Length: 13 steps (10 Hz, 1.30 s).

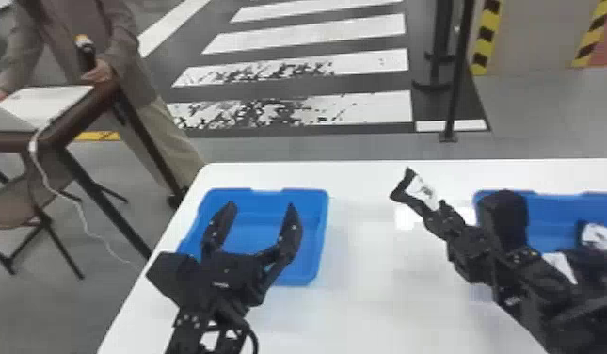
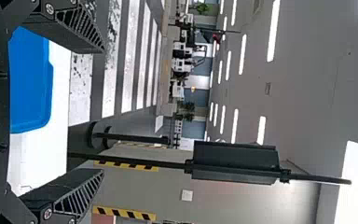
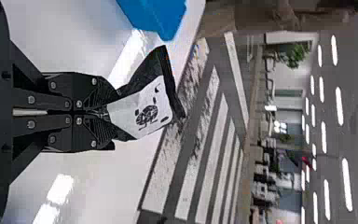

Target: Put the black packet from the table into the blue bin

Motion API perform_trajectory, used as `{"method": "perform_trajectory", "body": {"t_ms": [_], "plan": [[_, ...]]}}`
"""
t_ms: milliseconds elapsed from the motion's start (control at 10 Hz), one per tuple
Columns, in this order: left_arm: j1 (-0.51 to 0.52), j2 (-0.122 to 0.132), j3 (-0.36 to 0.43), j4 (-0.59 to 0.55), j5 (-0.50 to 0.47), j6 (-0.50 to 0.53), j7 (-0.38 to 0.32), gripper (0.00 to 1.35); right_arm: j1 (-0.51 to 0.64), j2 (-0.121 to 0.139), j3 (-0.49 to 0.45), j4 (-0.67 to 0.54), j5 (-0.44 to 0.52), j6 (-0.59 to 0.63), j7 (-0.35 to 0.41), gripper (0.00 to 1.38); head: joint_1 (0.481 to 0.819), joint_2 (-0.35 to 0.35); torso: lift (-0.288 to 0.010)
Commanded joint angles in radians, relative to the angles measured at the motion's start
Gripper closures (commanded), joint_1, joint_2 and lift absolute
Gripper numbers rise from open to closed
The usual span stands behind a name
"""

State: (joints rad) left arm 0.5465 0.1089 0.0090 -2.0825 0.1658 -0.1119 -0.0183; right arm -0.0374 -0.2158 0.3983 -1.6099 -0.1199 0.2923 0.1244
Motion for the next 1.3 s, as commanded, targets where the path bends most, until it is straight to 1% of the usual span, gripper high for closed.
{"method": "perform_trajectory", "body": {"t_ms": [0,100,200,300,500,600,700,800,900,1000,1200], "plan": [[0.001,0.000,-0.001,0.000,0.002,-0.004,0.000,0.12,0.123,0.010,-0.151,-0.136,0.030,-0.015,-0.031,1.19,0.695,0.206,-0.110],[0.001,0.000,-0.001,0.000,0.002,-0.004,0.000,0.12,0.182,0.021,-0.247,-0.193,0.036,-0.015,-0.039,1.19,0.695,0.157,-0.110],[0.003,0.000,0.001,0.000,0.002,-0.004,0.000,0.12,0.234,0.032,-0.335,-0.249,0.056,-0.010,-0.042,1.19,0.695,0.127,-0.110],[0.008,0.000,0.001,0.000,0.002,-0.004,-0.002,0.12,0.268,0.041,-0.402,-0.284,0.086,0.017,-0.042,1.18,0.695,0.068,-0.110],[0.011,0.000,0.005,0.000,0.004,-0.004,-0.005,0.12,0.273,0.042,-0.446,-0.259,0.138,0.039,-0.042,1.03,0.695,-0.024,-0.110],[0.011,0.000,0.005,0.000,0.004,-0.006,-0.006,0.12,0.256,0.041,-0.450,-0.225,0.140,0.041,-0.040,0.96,0.695,-0.038,-0.110],[0.011,0.000,0.005,0.000,0.004,-0.006,-0.006,0.12,0.236,0.036,-0.450,-0.200,0.148,0.051,-0.011,0.66,0.695,-0.055,-0.110],[0.011,0.000,0.005,0.000,0.002,-0.006,-0.006,0.12,0.229,0.036,-0.450,-0.198,0.150,0.036,0.000,0.27,0.695,-0.059,-0.110],[0.011,0.000,0.005,0.000,0.000,-0.013,-0.006,0.12,0.234,0.035,-0.450,-0.208,0.134,0.007,0.014,0.06,0.695,-0.059,-0.110],[0.011,-0.002,0.007,0.000,-0.002,-0.018,-0.006,0.12,0.263,0.036,-0.456,-0.262,0.114,-0.027,0.035,0.09,0.695,-0.054,-0.110],[0.008,-0.003,0.009,0.000,-0.002,-0.023,-0.006,0.12,0.391,0.035,-0.456,-0.448,0.034,-0.177,0.043,0.11,0.695,-0.035,-0.110]]}}
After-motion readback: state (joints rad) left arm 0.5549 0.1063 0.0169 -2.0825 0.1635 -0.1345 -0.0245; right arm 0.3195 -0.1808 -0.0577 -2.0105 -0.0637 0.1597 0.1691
